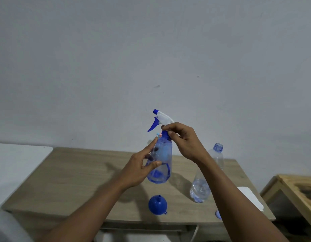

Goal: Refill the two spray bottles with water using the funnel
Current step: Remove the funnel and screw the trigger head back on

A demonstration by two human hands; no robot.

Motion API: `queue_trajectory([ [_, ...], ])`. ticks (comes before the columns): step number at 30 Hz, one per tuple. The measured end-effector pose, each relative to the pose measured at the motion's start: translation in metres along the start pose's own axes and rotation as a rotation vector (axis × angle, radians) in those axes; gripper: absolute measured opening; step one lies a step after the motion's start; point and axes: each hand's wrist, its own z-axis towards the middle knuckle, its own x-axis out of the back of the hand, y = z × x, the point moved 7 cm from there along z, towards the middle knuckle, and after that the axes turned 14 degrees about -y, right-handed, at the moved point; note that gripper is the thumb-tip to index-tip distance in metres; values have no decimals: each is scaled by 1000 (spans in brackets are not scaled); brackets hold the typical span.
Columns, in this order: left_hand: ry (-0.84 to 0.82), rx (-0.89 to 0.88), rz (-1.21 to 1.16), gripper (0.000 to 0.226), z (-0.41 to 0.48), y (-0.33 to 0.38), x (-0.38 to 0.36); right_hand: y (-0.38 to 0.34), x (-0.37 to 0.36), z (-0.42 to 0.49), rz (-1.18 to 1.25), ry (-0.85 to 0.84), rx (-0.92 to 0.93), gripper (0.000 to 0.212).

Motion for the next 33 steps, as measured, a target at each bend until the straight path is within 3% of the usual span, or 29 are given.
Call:
queue_trajectory([
  [21,28,-8,153,77,8,-5,1,12,7,5,-16,62,-1,15],
  [30,23,-12,202,78,12,1,-2,10,7,0,-36,150,2,23],
  [33,26,-10,207,79,10,-1,-1,11,9,0,-23,101,-16,21],
])
